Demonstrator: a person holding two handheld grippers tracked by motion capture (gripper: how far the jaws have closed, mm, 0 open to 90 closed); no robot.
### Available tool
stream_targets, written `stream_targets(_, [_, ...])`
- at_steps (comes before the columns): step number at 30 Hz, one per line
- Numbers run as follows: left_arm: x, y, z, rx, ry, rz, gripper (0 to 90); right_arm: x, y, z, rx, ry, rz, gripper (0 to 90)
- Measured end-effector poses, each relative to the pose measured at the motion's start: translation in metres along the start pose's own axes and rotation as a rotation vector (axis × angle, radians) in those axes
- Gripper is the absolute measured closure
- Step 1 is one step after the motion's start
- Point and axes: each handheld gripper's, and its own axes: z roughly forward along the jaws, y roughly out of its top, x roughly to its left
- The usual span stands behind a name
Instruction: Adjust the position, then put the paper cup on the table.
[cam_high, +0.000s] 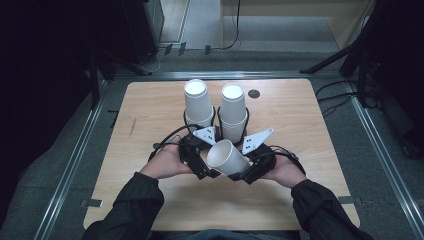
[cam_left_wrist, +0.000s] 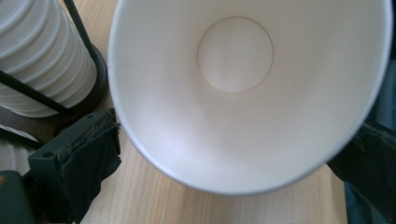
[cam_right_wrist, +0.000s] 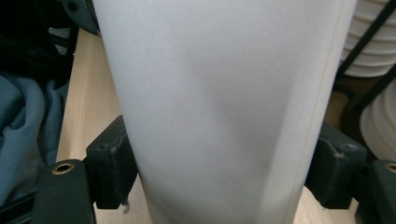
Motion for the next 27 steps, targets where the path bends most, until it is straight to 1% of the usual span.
stream_targets(1, [0.0, 0.0, -0.001, -0.001, 0.003, -0.019, 0.0, 0.0, 0.0, -0.001, -0.002, -0.008, 0.0, 22.4])
stream_targets(3, [0.002, -0.001, -0.003, -0.021, -0.024, -0.066, 0.0, -0.001, 0.0, -0.004, -0.007, -0.012, 0.007, 22.4])
stream_targets(4, [0.002, -0.001, -0.003, -0.031, -0.025, -0.074, 0.0, -0.001, 0.0, -0.005, -0.01, -0.016, 0.009, 22.4])
stream_targets(5, [0.002, -0.002, -0.004, -0.033, -0.019, -0.083, 0.0, -0.002, 0.0, -0.007, -0.011, -0.015, 0.014, 22.4])
stream_targets(9, [0.003, -0.006, -0.003, -0.044, 0.004, -0.102, 0.0, -0.003, -0.001, -0.012, -0.02, -0.034, 0.026, 22.4])
stream_targets(10, [0.004, -0.007, -0.003, -0.051, 0.002, -0.11, 0.0, -0.003, -0.002, -0.013, -0.022, -0.028, 0.033, 22.3])
stream_targets(12, [0.005, -0.009, -0.003, -0.07, -0.002, -0.112, 0.0, -0.004, -0.003, -0.015, -0.021, -0.031, 0.038, 22.3])
stream_targets(13, [0.004, -0.009, -0.004, -0.079, -0.003, -0.106, 0.0, -0.004, -0.003, -0.015, -0.018, -0.031, 0.042, 22.3])
stream_targets(14, [0.003, -0.01, -0.005, -0.087, 0.007, -0.088, 0.9, -0.005, -0.003, -0.016, -0.019, -0.036, 0.039, 22.3])
stream_targets(15, [0.002, -0.01, -0.007, -0.098, 0.012, -0.076, 5.1, -0.005, -0.003, -0.016, -0.019, -0.039, 0.042, 22.3])
stream_targets(17, [0.001, -0.011, -0.008, -0.117, 0.019, -0.092, 6.3, -0.005, -0.003, -0.017, -0.028, -0.038, 0.05, 22.3])
stream_targets(19, [0.003, -0.013, -0.009, -0.144, 0.004, -0.118, 6.2, -0.006, -0.003, -0.018, -0.034, -0.04, 0.048, 22.3])
stream_targets(22, [0.003, -0.016, -0.008, -0.159, 0.007, -0.144, 6.1, -0.007, -0.002, -0.02, -0.052, -0.041, 0.049, 22.3])
stream_targets(24, [0.003, -0.017, -0.007, -0.166, 0.011, -0.148, 3.4, -0.007, -0.001, -0.021, -0.053, -0.045, 0.05, 22.2])
stream_targets(25, [0.003, -0.017, -0.006, -0.16, 0.02, -0.151, 2.3, -0.007, -0.001, -0.021, -0.055, -0.043, 0.049, 22.3])
stream_targets(26, [0.003, -0.018, -0.005, -0.16, 0.039, -0.145, 2.2, -0.007, -0.001, -0.021, -0.058, -0.043, 0.048, 22.2])
stream_targets(27, [0.002, -0.019, -0.004, -0.164, 0.037, -0.14, 2.2, -0.008, 0.0, -0.02, -0.056, -0.038, 0.047, 22.2])
